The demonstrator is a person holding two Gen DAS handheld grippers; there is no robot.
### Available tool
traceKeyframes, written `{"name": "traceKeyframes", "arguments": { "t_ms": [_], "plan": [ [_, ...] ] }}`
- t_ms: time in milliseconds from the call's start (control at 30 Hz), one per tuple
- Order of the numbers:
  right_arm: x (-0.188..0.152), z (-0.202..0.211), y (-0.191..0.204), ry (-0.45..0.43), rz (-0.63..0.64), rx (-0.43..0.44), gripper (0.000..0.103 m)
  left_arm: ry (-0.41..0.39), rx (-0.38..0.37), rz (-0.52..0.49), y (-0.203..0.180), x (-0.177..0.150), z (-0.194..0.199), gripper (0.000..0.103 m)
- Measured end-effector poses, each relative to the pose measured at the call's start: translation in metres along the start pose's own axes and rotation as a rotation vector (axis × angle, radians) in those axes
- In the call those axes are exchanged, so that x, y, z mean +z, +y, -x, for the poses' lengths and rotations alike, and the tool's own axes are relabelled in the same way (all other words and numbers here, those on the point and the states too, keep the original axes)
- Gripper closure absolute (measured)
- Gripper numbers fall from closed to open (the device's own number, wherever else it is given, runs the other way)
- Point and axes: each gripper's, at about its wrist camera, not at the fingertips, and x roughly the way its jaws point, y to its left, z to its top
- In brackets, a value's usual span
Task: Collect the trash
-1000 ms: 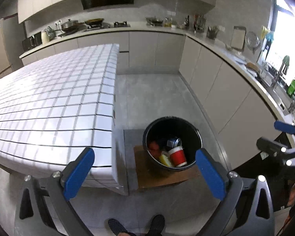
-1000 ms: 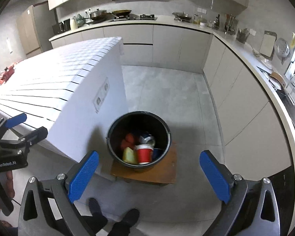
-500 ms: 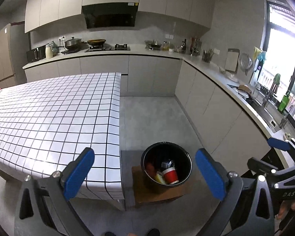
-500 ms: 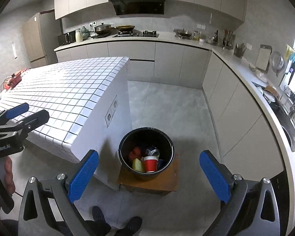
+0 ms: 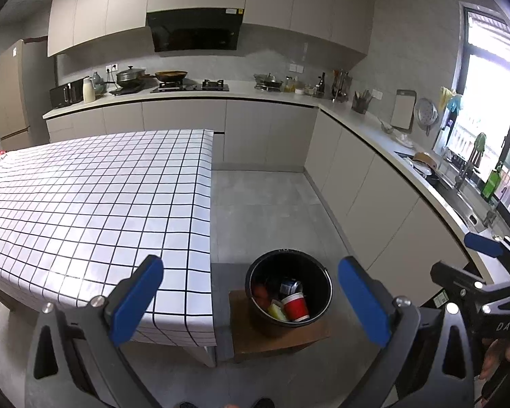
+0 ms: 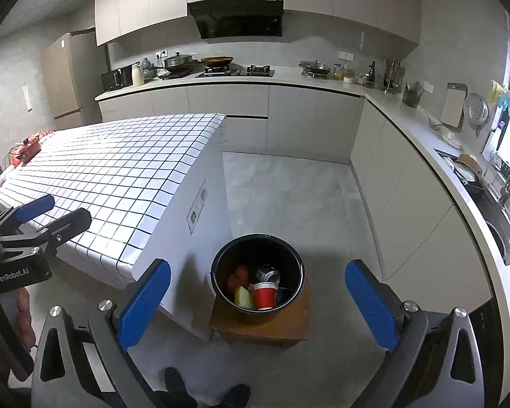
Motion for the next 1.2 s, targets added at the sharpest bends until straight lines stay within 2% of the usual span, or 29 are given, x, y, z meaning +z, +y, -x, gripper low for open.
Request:
{"name": "traceKeyframes", "arguments": {
  "t_ms": [1200],
  "plan": [
    [0.0046,-0.002,-0.0001,-0.006,0.003,0.013,0.0,0.008,0.001,0.008,-0.0012,0.0048,0.0021,0.0]
  ]
}}
